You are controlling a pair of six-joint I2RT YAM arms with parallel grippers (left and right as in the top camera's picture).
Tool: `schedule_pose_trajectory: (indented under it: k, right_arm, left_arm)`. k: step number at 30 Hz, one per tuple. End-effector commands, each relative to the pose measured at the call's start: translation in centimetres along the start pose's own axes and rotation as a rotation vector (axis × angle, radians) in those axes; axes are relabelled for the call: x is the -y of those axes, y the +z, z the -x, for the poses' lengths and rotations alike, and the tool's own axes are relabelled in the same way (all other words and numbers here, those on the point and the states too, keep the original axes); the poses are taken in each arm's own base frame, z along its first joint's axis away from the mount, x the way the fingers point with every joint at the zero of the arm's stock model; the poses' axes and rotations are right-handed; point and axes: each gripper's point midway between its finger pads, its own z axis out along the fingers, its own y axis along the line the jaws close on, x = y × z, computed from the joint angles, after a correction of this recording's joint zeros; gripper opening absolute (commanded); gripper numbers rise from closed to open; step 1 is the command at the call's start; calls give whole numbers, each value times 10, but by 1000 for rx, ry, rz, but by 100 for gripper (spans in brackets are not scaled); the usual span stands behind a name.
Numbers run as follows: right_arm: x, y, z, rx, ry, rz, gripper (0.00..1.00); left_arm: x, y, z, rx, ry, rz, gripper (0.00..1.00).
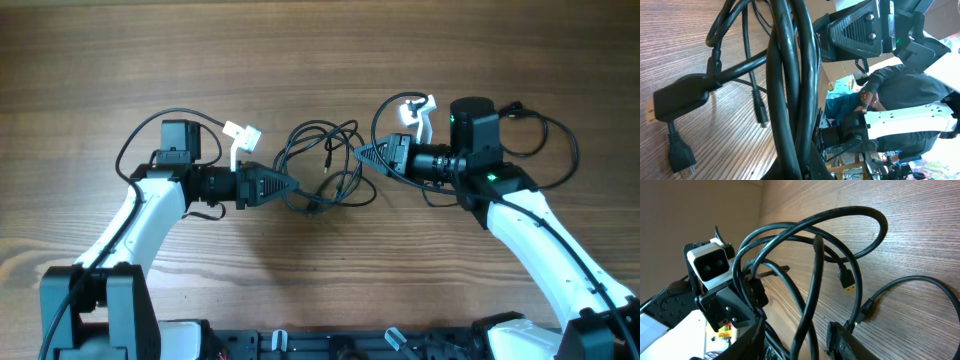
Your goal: Untangle cables
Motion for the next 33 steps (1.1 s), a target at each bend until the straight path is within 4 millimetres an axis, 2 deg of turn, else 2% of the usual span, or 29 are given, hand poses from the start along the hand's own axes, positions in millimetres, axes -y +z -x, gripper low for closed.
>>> schedule_pose_trajectory:
  k: [1, 6, 15, 18, 20, 21, 24, 26, 27, 28, 29, 33]
  right_arm:
    - [-5, 3, 1, 1, -29, 20, 42]
    - [-20, 2, 15, 49, -58, 74, 42]
    - [-42, 18, -15, -58, -99, 137, 42]
    - [-42, 20, -12, -43, -109, 128, 25]
    - [-40, 20, -9, -22, -116, 111, 7]
    - [-39, 20, -8, -19, -116, 108, 4]
    - [-40, 16, -2, -5, -120, 121, 4]
    - [-47, 8, -2, -31, -128, 183, 4]
    - [-51, 3, -2, -45, -140, 220, 4]
    - [-54, 0, -2, -54, -143, 241, 4]
    - [-54, -2, -2, -56, -140, 246, 4]
    - [-53, -1, -3, -59, -136, 243, 4]
  left_arm:
    - [5, 0, 1, 5, 35, -20, 4]
    - [5, 0, 1, 5, 35, -20, 4]
    - [5, 0, 1, 5, 35, -20, 4]
    - [5, 0, 1, 5, 35, -20, 4]
    - [5, 0, 1, 5, 35, -20, 4]
    - [5, 0, 1, 5, 35, -20, 4]
    - [-1, 0, 0, -2, 39, 15, 4]
    - [-18, -1, 2, -6, -24, 109, 4]
    - [-28, -2, 3, -3, -78, 170, 14]
    - [-33, -3, 4, 2, -112, 199, 29]
    - [-34, -3, 4, 2, -118, 201, 33]
    - [-34, -3, 4, 2, -118, 201, 39]
